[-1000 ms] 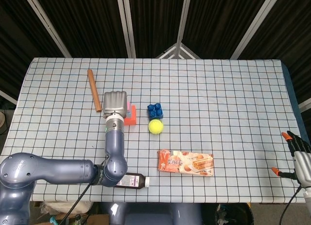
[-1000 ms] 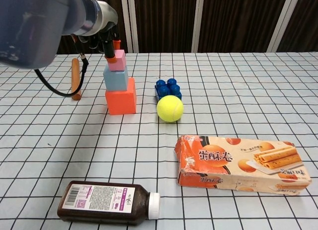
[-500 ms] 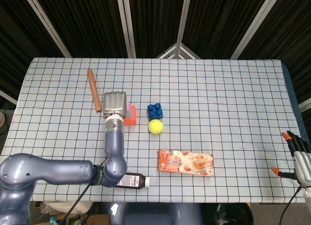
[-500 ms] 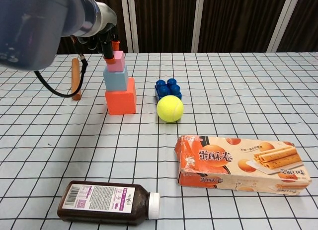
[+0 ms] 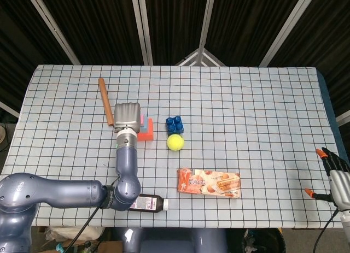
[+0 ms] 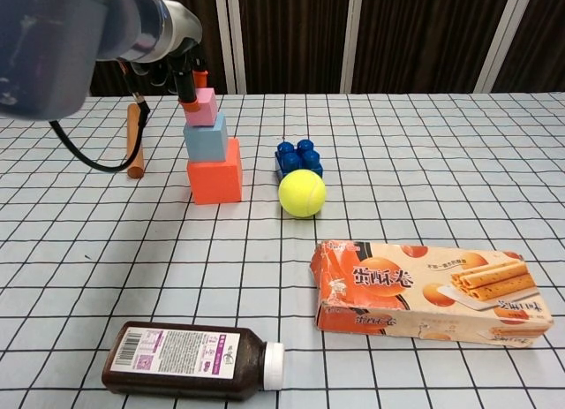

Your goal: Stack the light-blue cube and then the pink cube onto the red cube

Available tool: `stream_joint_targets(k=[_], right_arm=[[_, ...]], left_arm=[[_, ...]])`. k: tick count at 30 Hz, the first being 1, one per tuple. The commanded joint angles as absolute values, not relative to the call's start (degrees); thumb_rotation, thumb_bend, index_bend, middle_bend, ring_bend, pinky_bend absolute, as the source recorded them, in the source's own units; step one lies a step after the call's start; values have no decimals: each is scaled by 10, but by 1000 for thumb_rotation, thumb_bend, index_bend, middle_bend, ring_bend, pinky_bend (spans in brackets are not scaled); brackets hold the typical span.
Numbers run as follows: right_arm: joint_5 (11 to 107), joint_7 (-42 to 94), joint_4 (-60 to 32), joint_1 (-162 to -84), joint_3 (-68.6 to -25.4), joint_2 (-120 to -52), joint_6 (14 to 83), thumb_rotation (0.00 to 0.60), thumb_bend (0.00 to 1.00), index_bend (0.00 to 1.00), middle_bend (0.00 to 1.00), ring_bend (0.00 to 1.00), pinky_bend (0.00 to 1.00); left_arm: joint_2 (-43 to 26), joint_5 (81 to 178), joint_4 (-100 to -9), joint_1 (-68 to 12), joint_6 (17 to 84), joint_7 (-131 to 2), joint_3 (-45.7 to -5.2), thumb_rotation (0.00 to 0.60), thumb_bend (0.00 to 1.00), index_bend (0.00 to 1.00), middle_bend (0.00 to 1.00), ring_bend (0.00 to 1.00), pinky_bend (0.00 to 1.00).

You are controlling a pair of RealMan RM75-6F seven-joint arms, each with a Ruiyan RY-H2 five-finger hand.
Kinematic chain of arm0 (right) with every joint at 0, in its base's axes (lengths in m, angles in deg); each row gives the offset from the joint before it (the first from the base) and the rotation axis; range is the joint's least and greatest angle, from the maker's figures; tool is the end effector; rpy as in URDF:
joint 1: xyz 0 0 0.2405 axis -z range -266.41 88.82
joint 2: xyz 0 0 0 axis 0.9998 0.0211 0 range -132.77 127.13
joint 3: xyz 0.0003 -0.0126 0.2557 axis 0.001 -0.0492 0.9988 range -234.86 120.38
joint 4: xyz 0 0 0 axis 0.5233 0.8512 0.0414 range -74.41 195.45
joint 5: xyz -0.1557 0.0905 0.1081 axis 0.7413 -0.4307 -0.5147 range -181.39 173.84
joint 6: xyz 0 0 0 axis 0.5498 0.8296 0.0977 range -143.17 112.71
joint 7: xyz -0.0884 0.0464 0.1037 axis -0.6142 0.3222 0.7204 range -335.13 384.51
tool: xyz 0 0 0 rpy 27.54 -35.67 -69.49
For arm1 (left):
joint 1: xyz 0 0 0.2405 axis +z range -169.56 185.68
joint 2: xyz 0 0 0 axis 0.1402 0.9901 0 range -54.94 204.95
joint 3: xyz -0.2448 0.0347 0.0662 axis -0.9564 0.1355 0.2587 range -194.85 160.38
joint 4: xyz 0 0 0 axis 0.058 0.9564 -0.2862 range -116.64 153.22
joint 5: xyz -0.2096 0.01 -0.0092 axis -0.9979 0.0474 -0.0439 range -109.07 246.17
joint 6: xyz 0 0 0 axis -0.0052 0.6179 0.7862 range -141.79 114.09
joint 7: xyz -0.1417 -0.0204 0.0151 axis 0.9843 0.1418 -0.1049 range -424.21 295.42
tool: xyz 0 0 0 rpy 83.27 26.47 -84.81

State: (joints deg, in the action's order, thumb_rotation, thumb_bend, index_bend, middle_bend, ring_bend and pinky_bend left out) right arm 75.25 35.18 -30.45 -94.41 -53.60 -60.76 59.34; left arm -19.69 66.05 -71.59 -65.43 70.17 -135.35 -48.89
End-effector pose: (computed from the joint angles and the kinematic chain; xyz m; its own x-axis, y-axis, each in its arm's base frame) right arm -0.3464 -0.1865 0.1851 0.3147 -0.1317 0.9400 -0.9344 0.1312 0.3312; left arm -0.0006 0.3985 0.0138 0.5671 0.3115 0.7625 0.7805 0.0923 -0.6183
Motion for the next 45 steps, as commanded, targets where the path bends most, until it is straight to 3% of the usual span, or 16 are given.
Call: stream_joint_targets(k=[1, 25, 45], right_arm=[[753, 352, -305, -944, -536, -607, 593, 600, 129, 1, 7, 28, 103], [750, 353, -305, -945, -536, -606, 590, 600, 128, 0, 7, 28, 103], [744, 352, -310, -946, -536, -603, 583, 600, 128, 1, 7, 29, 103]], left_arm=[[-197, 660, -716, -654, 701, -1356, -488, 600, 424, 506, 808, 793, 952], [-203, 660, -705, -650, 695, -1367, -487, 600, 424, 502, 809, 793, 951], [-197, 668, -717, -646, 690, -1371, -484, 600, 425, 297, 812, 793, 951]])
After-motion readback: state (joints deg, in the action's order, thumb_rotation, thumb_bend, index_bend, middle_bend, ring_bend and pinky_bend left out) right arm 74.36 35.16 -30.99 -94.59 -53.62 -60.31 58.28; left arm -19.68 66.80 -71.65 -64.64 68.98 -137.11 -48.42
